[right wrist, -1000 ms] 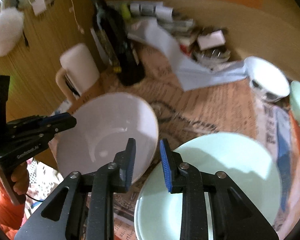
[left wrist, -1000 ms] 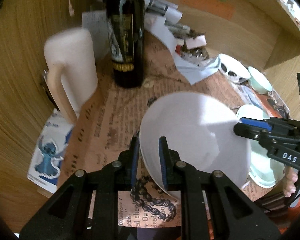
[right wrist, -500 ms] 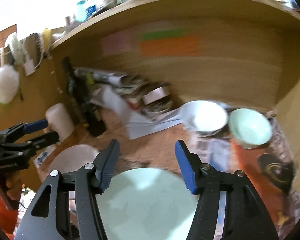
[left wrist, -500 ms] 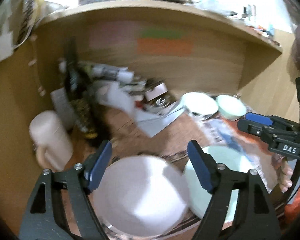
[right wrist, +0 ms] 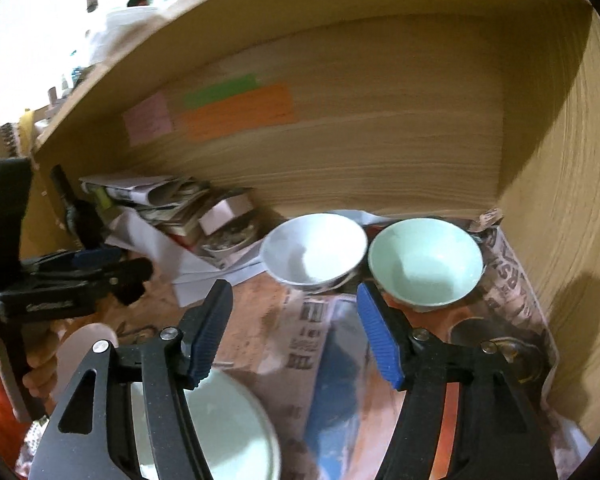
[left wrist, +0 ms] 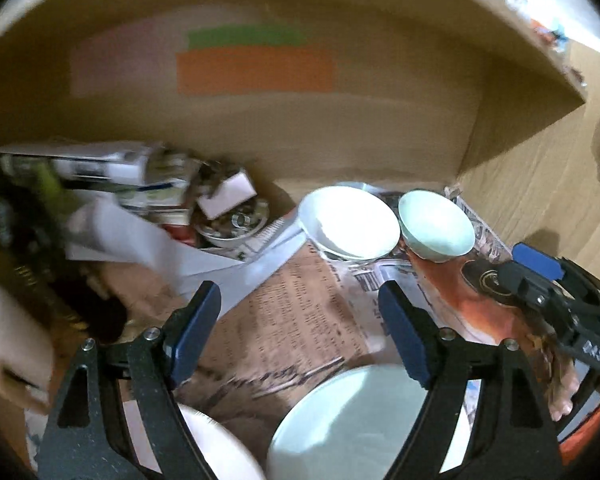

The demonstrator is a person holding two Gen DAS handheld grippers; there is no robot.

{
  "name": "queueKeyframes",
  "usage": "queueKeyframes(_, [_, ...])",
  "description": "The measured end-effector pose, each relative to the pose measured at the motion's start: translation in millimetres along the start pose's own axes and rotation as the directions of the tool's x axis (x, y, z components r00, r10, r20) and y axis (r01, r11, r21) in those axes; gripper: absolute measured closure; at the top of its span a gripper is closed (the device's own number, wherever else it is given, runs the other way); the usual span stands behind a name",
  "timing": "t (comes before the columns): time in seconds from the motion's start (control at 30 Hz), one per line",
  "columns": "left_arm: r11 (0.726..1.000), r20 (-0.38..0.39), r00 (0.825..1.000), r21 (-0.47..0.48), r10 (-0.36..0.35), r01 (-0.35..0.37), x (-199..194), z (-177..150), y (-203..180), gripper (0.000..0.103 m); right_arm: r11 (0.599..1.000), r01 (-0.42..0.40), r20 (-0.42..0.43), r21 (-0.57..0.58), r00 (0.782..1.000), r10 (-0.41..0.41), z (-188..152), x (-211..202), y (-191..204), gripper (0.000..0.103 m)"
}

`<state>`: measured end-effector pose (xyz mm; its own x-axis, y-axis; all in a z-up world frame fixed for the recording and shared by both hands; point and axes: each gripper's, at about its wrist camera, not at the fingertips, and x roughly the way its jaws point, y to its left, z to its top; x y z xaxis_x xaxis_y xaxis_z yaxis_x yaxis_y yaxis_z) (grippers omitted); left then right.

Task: Organize plates and bowls
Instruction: 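Move the left gripper to the white patterned bowl and grasp its rim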

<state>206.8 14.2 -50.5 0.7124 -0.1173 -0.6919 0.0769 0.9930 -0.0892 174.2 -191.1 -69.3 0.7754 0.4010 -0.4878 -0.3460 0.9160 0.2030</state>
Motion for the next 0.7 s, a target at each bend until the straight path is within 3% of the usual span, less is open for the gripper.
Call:
queueKeyframes(0.3, [0.999,-0.149,0.988,0.018,0.03,-0.027,89,33,-16,0.022,0.999,0.032,-0.066,-0.004,0.997,-0.032,7,38,-26,0.042])
queueKeyframes(0.6, [0.999,-0.279,0.959,0.013,0.05,-0.048,167,46,-13,0.022,0.999,0.04,-0.139,0.006,0.99,-0.038,4,70,-44,0.042])
queueKeyframes(0.7, [0.999,-0.312,0.949,0.008,0.044,-0.044,184,47,-13,0.028,0.999,0.041,-0.156,0.009,0.987,-0.039,2,77,-47,0.042])
